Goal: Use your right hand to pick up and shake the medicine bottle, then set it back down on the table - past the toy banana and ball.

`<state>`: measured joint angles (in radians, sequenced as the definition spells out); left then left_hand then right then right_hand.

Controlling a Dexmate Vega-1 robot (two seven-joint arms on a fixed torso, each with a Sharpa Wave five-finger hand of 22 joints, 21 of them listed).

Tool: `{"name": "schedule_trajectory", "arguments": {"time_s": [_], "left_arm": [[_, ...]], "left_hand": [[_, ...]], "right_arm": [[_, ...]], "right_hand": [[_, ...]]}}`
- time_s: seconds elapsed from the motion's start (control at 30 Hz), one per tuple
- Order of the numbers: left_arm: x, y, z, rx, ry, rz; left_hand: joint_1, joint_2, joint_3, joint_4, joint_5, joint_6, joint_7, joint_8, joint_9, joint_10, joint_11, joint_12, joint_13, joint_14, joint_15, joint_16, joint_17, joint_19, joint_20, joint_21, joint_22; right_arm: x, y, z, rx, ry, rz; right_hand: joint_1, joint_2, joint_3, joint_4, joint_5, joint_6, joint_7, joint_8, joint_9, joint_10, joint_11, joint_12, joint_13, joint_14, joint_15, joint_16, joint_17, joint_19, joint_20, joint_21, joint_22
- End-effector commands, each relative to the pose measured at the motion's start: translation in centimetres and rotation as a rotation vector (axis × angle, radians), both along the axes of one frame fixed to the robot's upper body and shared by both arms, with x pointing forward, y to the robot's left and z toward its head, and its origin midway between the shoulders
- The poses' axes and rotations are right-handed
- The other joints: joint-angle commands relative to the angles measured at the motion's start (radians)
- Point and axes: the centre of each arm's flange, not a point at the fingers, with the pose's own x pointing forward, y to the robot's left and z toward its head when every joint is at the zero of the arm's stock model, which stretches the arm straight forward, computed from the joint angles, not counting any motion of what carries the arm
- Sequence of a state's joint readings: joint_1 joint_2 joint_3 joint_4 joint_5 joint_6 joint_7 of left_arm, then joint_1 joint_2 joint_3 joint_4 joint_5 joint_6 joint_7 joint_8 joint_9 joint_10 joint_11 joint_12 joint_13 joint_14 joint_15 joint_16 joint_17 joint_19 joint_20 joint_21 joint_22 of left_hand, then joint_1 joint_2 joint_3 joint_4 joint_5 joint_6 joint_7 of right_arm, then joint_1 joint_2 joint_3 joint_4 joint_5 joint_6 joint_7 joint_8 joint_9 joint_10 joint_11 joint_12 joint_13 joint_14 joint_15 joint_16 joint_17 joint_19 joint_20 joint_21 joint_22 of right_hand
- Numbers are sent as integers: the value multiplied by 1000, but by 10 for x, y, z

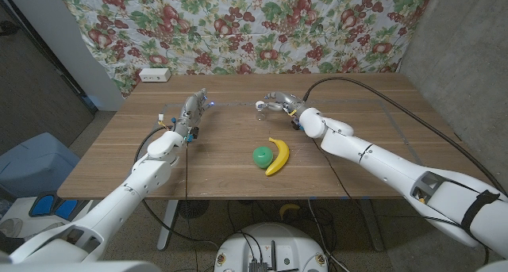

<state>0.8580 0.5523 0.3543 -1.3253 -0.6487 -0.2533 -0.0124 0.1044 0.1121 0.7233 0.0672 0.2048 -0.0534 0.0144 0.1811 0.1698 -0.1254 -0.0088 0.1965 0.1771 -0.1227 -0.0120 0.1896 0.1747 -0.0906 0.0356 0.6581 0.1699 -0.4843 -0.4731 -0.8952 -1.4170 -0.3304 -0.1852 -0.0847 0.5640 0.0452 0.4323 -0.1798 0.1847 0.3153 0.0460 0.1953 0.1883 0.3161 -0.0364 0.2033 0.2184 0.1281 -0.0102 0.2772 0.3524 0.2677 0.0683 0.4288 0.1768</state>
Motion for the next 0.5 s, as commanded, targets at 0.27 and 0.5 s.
{"name": "schedule_trajectory", "arguments": {"time_s": [0.27, 0.5], "left_arm": [[-5, 0, -2, -5, -4, 5], [-7, 0, -2, -3, -7, 8]], "left_hand": [[1, 77, 4, 6, 7, 3, -1, 0, 4, 6, 0, 0, 3, 0, 3, -1, 1, 5, 3, -7, 3], [1, 76, 4, 6, 7, 3, -1, 0, 4, 6, -1, 0, 3, 0, 2, -1, 1, 5, 3, -9, 3]], "right_arm": [[12, 14, -6, -33, -14, -25], [20, 16, -9, -26, 22, -16]], "right_hand": [[85, -18, 10, -9, 0, 27, -7, 18, 4, 34, -7, 14, 1, 22, -10, 1, -13, 24, -5, -2, 2], [113, -24, 11, -6, 1, 32, -10, 20, 4, 62, -9, 25, 4, 35, -15, 5, -17, 33, -7, -4, 3]]}}
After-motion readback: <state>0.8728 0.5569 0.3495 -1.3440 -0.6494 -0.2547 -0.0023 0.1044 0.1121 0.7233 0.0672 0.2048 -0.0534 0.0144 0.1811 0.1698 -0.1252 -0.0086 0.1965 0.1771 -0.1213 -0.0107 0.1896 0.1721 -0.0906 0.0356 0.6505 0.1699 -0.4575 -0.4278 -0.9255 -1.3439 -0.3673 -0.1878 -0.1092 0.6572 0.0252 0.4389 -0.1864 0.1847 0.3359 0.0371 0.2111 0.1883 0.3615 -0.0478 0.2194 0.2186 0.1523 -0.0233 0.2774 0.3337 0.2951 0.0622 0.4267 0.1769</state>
